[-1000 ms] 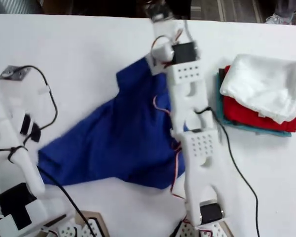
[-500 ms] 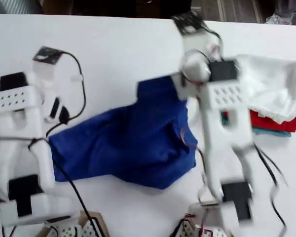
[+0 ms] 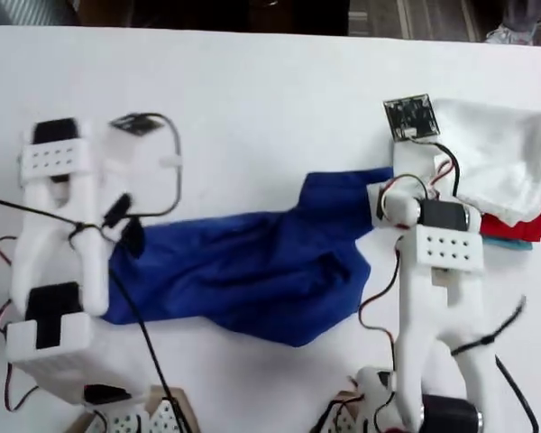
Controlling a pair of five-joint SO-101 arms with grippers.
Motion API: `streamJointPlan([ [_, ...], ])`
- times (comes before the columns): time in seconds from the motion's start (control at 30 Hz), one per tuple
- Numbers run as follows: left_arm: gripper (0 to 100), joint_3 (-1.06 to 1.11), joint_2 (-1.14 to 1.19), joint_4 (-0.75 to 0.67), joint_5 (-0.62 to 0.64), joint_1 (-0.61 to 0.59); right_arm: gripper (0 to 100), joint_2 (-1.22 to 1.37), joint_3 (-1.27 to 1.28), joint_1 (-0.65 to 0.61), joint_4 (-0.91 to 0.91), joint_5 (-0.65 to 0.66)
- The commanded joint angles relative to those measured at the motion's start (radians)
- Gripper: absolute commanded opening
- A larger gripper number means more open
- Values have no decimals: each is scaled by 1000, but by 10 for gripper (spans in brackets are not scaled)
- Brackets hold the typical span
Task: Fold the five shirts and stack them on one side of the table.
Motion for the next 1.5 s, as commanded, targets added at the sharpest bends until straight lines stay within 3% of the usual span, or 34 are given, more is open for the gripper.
streamJointPlan([
  [0.0, 203, -41, -35, 9, -51, 52, 21, 64, -5, 24, -54, 3],
  [0.37, 203, 47, -38, -20, -213, 100, 21, 145, -5, 21, -59, 3],
  [0.57, 161, 216, -40, -199, -342, 72, 21, 145, -6, 16, -61, 3],
  [0.9, 162, 314, -40, -305, -353, 71, 21, 154, -6, -33, -56, 3],
  [1.3, 169, 341, -35, -319, -351, 80, 21, 154, -5, -35, -59, 3],
  [1.47, 188, 369, -34, -439, -351, 84, 21, 154, -5, -35, -58, 3],
])
